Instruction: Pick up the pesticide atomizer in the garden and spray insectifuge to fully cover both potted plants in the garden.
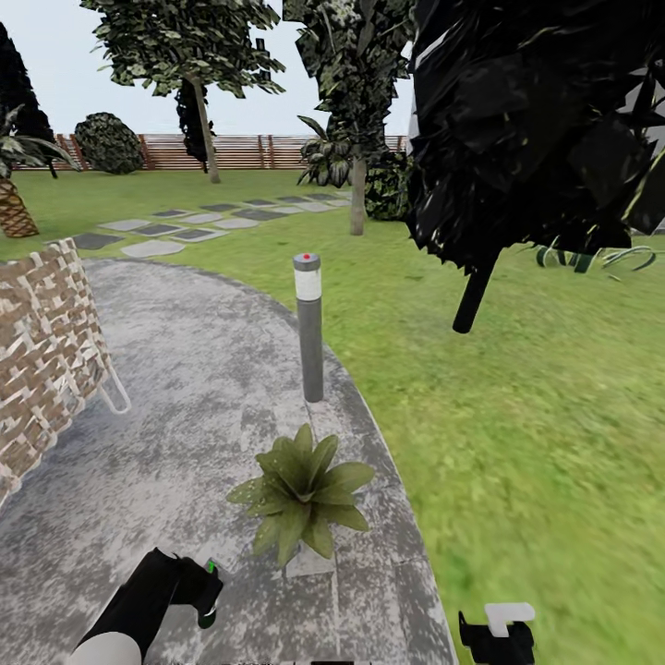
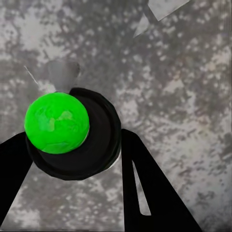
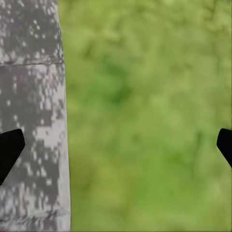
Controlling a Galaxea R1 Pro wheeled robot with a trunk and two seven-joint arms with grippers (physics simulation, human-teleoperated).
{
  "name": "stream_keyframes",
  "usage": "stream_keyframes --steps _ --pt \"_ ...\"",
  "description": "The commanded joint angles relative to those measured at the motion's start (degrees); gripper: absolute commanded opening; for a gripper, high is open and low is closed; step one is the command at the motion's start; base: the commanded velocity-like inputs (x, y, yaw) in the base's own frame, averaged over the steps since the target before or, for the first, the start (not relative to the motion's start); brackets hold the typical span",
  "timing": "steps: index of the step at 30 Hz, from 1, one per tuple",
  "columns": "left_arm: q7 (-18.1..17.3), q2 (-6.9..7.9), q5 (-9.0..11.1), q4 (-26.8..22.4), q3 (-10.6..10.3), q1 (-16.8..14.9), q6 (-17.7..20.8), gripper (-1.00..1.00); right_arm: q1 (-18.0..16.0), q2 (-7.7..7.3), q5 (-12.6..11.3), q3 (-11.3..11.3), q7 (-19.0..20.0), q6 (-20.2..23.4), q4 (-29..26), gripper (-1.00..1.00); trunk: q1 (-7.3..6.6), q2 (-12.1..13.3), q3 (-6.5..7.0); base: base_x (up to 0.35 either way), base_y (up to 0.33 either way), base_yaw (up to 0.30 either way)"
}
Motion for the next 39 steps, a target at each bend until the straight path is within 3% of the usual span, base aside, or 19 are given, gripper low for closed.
stream_keyframes --steps 1,8,22,33,39 --pt "-0.4 -0.11 -0.3 -0.1 0.3 -0.1 0.2 -1.00 0.0 0.00 0.6 -0.3 -0.3 -0.3 0.1 1.00 -0.01 0.0 -0.05 0.000 0.000 0.156" --pt "-0.4 -0.13 -0.3 -0.1 0.3 -0.1 0.2 -1.00 0.0 0.00 0.6 -0.3 -0.3 -0.3 0.1 1.00 -0.01 0.0 -0.05 0.047 -0.175 0.061" --pt "-0.4 -0.16 -0.2 -0.2 0.4 -0.1 0.2 -1.00 0.0 0.08 0.6 -0.3 -0.2 -0.3 0.1 1.00 -0.01 0.0 -0.05 0.054 -0.262 0.269" --pt "-0.4 -0.19 -0.2 -0.2 0.5 -0.1 0.2 -1.00 0.0 0.07 0.6 -0.3 -0.3 -0.3 0.1 1.00 -0.01 0.0 -0.05 -0.012 -0.053 0.278" --pt "-0.4 -0.22 -0.2 -0.2 0.4 -0.1 0.2 -1.00 0.0 0.04 0.6 -0.3 -0.3 -0.3 0.1 1.00 -0.01 0.0 -0.05 -0.049 -0.208 0.071"
